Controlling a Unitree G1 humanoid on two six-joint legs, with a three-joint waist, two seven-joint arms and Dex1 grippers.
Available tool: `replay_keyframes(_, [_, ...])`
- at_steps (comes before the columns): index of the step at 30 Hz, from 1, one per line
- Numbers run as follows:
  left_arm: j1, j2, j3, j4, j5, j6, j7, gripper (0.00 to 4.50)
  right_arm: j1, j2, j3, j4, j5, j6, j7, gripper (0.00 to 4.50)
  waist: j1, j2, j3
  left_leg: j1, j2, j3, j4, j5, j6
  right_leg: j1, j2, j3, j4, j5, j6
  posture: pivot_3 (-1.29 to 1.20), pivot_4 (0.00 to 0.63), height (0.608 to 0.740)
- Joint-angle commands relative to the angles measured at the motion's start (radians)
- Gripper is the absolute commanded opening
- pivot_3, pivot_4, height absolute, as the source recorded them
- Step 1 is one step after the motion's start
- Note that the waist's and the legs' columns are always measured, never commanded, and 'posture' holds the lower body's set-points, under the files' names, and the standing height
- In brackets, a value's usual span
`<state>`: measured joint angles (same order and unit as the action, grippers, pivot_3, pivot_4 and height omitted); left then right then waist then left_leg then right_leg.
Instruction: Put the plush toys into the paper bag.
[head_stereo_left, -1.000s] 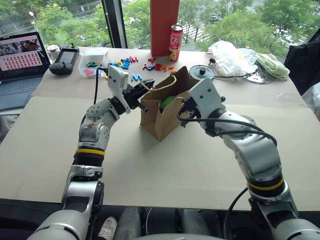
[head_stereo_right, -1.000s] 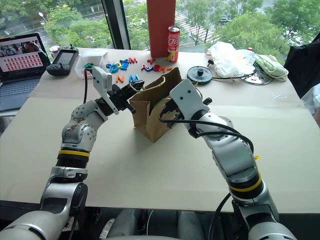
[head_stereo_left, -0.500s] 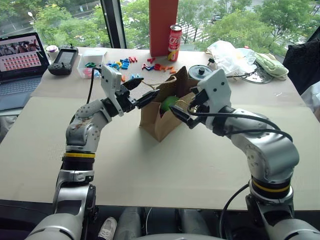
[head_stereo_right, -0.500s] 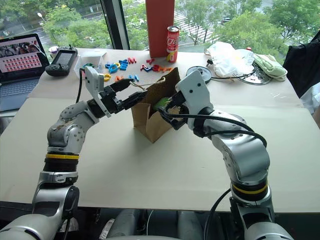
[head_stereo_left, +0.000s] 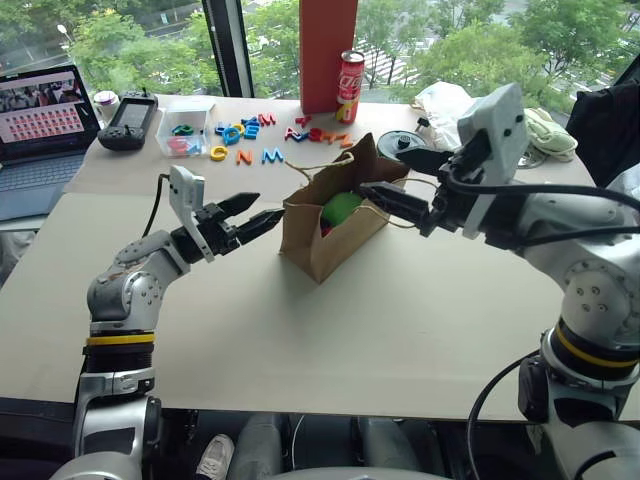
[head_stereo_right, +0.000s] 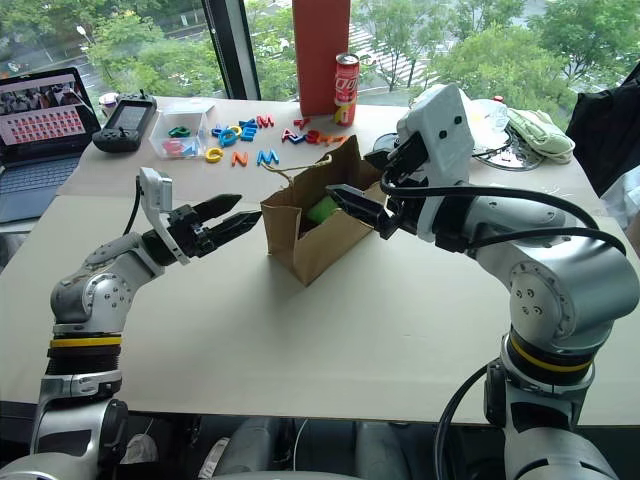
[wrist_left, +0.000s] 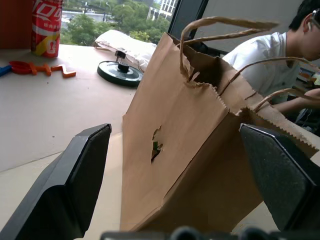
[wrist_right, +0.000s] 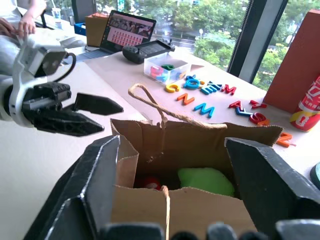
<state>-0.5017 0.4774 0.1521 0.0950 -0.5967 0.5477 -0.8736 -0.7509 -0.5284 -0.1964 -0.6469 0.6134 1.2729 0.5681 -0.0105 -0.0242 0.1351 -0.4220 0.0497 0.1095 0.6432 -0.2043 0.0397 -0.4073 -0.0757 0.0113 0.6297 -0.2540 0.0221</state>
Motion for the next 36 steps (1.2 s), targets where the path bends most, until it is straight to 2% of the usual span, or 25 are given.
replay_keyframes(1, [-0.009,-0.011,-0.011,0.035,0.031,-0.071,-0.022,4.41,0.041,-0.031,0.017,-0.017,0.039,-0.02,0.019,2.05,0.002,0.0,0.0,0.0,0.0,0.0,0.0,0.0,0.0,0.0,0.0,0.0,0.0,0.0,0.0,0.0,0.15,0.739])
replay_keyframes(7, [-0.021,-0.019,-0.042,0.07,0.057,-0.11,-0.07,4.41,0.137,-0.1,0.148,-0.035,0.037,-0.068,0.067,0.06,0.001,0.0,0.0,-0.001,0.0,0.0,0.0,0.0,0.0,0.0,-0.001,0.0,-0.001,0.0,0.0,0.0,0.15,0.739])
replay_keyframes(11, [-0.02,-0.016,-0.064,0.073,0.079,-0.131,-0.091,4.41,0.159,-0.094,0.32,0.022,-0.075,-0.102,-0.012,0.02,-0.006,0.0,0.0,0.0,0.0,0.0,0.0,0.0,0.0,0.0,0.0,0.001,0.0,0.0,0.0,0.0,0.15,0.739])
replay_keyframes(17, [-0.025,-0.024,-0.091,0.077,0.1,-0.153,-0.106,4.41,0.131,-0.055,0.472,0.119,-0.204,-0.184,-0.078,0.02,-0.003,0.0,0.0,0.0,0.0,0.0,0.0,0.0,0.0,-0.001,0.0,0.001,0.0,0.0,0.0,0.0,0.15,0.739])
replay_keyframes(25, [-0.011,-0.029,-0.135,0.062,0.144,-0.193,-0.118,4.41,0.019,0.123,0.469,0.301,-0.303,-0.236,-0.187,0.02,-0.003,0.0,0.0,-0.001,0.0,0.001,0.0,0.0,0.0,-0.001,0.001,0.0,0.0,0.0,0.0,0.0,0.15,0.739])
replay_keyframes(36, [-0.036,-0.068,-0.165,0.104,0.218,-0.265,-0.069,4.41,-0.005,0.218,0.471,0.344,-0.343,-0.25,-0.204,0.02,-0.002,0.0,0.0,-0.001,0.0,0.001,0.0,0.0,0.0,-0.002,0.0,0.0,0.0,0.0,0.0,0.0,0.15,0.739])
